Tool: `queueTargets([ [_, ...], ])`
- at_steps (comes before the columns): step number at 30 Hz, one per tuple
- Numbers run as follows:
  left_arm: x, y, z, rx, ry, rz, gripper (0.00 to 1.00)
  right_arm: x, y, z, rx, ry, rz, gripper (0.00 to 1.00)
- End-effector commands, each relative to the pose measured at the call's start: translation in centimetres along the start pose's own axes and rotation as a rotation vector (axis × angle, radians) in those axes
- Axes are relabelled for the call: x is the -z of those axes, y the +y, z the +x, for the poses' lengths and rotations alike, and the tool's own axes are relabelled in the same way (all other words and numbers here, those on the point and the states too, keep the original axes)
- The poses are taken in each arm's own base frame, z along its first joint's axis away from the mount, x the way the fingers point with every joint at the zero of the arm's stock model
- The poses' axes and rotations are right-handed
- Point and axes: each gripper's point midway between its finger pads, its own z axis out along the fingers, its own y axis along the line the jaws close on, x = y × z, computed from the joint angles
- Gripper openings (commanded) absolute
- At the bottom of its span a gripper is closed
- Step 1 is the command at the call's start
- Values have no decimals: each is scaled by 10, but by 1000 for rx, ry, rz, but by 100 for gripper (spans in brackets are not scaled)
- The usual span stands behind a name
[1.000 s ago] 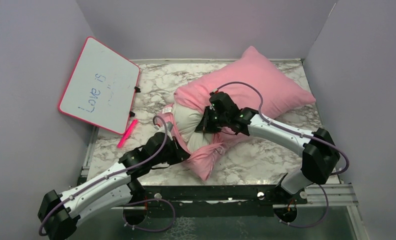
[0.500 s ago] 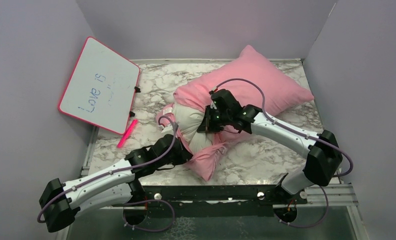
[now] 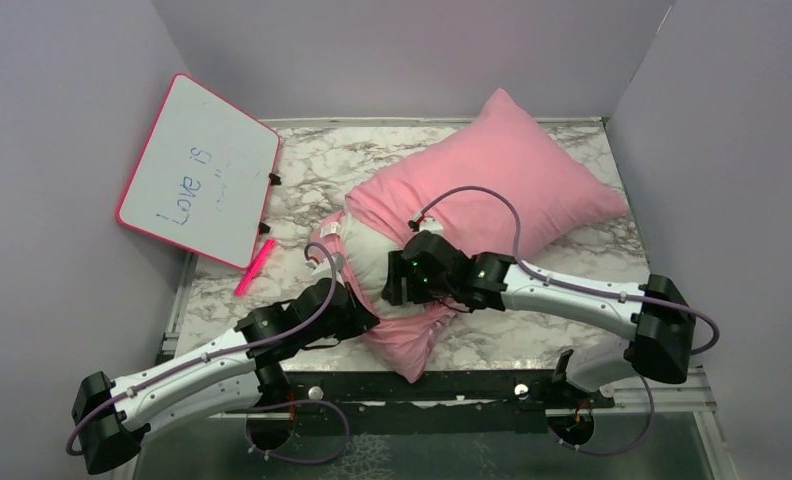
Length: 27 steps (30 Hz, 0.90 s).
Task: Remove the pillowcase from the pillow
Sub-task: Remove the pillow from the pillowcase.
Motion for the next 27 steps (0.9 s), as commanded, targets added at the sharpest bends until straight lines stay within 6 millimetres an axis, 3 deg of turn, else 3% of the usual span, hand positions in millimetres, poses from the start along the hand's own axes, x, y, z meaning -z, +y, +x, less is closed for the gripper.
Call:
queueTargets([
  [1,2,22,20,-67,108,-107,0,-10,-32,33,45,29,293,76],
  [3,2,19,18,-74,106,-105,0,2,-51,41,15,-46,486,82],
  [6,3,16,15,-71,99,-103,0,9,-62,56,-40,-73,574,87],
  [12,3,19,17,-65,100,-99,0,6,-52,70,-37,-38,501,94],
  [17,4,19,18,-64,102,-92,0,-20,-47,102,-25,61,419,93],
  [19,5,16,19,-62,107,-83,0,-28,-50,100,-18,40,431,82],
  [22,9,11,21,-57,123,-56,0,-31,-44,72,-15,-27,421,46],
  [26,16,3,24,-21,137,-6,29,-33,-21,35,-62,-83,293,11],
  [27,17,0,24,-10,136,7,37,-33,-14,29,-75,-87,261,7],
])
